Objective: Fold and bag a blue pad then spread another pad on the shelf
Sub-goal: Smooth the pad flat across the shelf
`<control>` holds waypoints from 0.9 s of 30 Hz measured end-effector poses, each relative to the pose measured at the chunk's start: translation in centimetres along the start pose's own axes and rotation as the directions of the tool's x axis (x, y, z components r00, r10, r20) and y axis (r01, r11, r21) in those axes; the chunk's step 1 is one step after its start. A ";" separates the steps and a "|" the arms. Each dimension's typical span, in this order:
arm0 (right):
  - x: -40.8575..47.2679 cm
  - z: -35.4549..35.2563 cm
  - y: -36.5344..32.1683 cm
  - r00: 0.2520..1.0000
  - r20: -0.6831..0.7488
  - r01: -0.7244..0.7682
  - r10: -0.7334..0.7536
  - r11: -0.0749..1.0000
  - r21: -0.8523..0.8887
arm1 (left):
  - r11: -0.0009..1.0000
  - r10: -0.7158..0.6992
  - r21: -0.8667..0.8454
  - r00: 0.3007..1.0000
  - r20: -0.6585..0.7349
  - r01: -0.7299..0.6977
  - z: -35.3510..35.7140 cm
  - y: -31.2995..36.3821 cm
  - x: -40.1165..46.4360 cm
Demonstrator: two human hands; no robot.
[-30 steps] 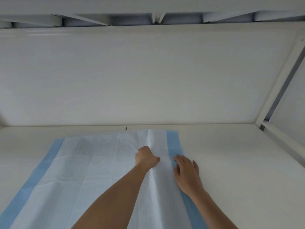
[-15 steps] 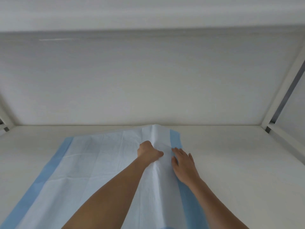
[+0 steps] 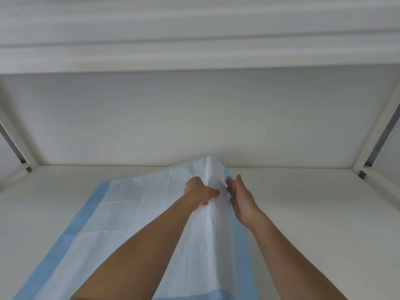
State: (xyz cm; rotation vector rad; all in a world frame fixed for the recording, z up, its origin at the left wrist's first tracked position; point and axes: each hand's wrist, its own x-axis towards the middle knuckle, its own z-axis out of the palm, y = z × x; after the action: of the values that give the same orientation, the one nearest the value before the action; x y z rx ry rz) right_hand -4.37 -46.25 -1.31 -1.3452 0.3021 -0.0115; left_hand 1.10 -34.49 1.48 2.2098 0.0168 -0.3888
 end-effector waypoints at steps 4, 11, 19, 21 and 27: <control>0.0 1.0 -0.3 0.997 0.080 -0.010 0.002 0.995 0.099 | 1.000 -0.001 -0.019 1.000 0.006 0.001 -0.9 0.4 -0.5; 1.7 2.3 0.5 0.981 0.190 -0.067 0.034 0.983 0.170 | 0.995 0.012 -0.102 1.000 0.025 -0.010 -2.2 0.6 -0.8; 1.5 3.7 -0.4 0.966 0.259 -0.084 0.013 0.961 0.265 | 0.988 0.025 -0.151 0.999 0.040 -0.019 -3.0 0.5 -0.7; 1.6 3.9 -0.5 0.966 0.258 -0.102 0.022 0.949 0.299 | 0.988 0.025 -0.155 0.999 0.040 -0.019 -3.1 0.5 -0.6; 2.0 4.1 -0.4 0.955 0.294 -0.163 0.035 0.891 0.425 | 0.985 0.014 -0.173 0.999 0.031 -0.008 -3.5 0.6 -0.3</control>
State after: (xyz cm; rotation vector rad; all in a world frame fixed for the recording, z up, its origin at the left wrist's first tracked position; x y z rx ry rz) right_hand -1.47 -42.73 -0.57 -0.8565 0.1162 0.1860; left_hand 1.86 -32.16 4.00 2.0309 0.0197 -0.4019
